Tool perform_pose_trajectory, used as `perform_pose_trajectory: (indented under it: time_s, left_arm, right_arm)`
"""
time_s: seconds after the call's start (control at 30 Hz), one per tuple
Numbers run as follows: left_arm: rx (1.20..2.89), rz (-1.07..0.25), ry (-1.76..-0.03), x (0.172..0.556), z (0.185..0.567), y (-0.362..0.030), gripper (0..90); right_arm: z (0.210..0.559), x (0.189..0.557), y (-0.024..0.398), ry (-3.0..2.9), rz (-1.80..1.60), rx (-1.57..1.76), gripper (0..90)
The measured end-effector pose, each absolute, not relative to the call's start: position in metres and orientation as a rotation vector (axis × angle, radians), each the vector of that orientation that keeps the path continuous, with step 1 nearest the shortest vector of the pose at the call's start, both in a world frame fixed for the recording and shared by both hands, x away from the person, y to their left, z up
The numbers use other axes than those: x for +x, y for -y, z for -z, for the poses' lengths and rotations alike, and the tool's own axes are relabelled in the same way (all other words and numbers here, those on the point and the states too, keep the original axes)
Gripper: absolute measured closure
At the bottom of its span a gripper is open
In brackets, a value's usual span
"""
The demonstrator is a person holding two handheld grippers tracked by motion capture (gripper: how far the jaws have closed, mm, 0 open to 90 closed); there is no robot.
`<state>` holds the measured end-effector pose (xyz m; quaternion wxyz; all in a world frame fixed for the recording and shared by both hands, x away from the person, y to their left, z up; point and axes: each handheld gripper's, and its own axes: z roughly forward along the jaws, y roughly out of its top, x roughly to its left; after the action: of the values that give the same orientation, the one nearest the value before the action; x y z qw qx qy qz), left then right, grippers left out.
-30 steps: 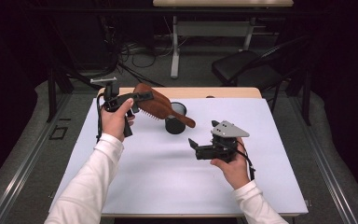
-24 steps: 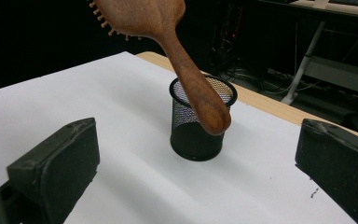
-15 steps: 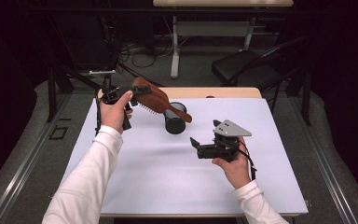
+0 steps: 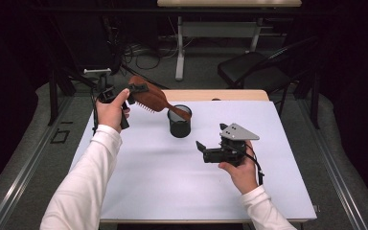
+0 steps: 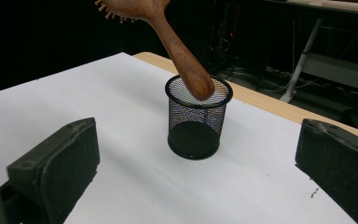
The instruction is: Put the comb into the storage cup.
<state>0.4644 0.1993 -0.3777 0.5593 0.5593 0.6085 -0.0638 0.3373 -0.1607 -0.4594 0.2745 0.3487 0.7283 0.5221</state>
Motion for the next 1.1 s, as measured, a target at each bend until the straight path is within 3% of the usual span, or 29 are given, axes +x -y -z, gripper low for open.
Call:
perform_pose_trajectory:
  time_s: [1.1]
  left_arm:
    - [1.305, 0.054, -1.507, 0.478, 0.384, -0.195, 53.0]
  right_arm:
    - [0.459, 0.337, 0.161, -1.952, -1.405, 0.936, 0.0]
